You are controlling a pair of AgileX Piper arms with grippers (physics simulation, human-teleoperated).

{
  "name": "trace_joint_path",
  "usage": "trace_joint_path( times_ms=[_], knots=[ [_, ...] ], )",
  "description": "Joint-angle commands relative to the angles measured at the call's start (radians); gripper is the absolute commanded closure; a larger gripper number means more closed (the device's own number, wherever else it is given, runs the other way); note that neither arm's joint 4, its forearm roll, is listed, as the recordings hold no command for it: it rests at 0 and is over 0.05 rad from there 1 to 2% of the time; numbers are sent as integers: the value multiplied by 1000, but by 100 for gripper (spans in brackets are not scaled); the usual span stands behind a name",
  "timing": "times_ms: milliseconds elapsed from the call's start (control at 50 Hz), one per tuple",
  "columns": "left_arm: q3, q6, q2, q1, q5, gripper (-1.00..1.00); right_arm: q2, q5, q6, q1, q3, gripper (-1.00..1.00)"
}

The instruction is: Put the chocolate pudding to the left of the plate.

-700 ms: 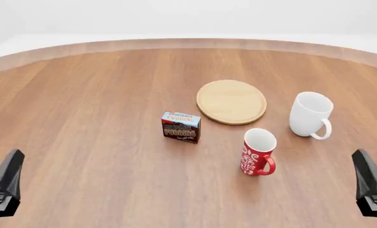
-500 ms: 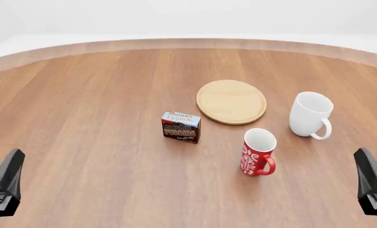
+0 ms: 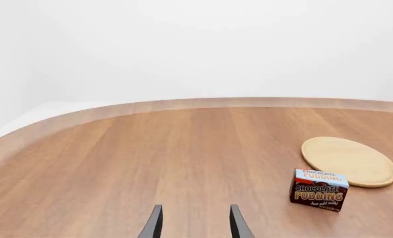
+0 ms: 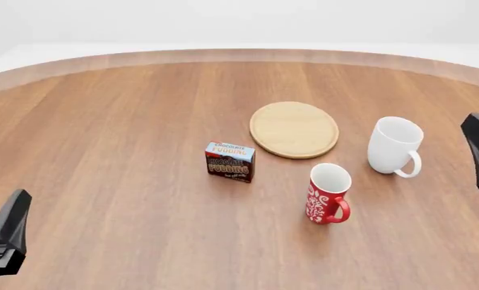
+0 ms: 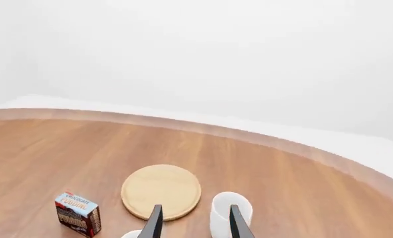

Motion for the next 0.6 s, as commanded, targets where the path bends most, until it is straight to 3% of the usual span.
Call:
trace_joint_path(
  times_ms=[20, 120, 140, 160, 200, 240, 300, 360, 420, 520, 600],
  knots=[
    [0, 0, 0, 0, 0, -100, 305, 45, -126, 93, -276, -100],
    [0, 0, 0, 0, 0, -100, 467, 118, -211, 163, -417, -100],
    [0, 0, 0, 0, 0, -100, 478, 126, -219, 166, -440, -100],
    [0, 0, 0, 0, 0, -100, 498, 152, -189, 158, -492, -100],
    [0, 0, 0, 0, 0, -100, 533, 176, -245, 180, -529, -100],
    [0, 0, 0, 0, 0, -100, 576, 219, -225, 196, -591, -100],
    [0, 0, 0, 0, 0, -100, 636, 257, -260, 214, -651, -100],
    [0, 0, 0, 0, 0, -100, 707, 329, -282, 286, -692, -100],
    [0, 0, 0, 0, 0, -100, 776, 371, -304, 294, -741, -100],
    [0, 0, 0, 0, 0, -100, 851, 413, -313, 299, -801, -100],
    [0, 0, 0, 0, 0, -100, 911, 464, -295, 350, -842, -100]
  ],
)
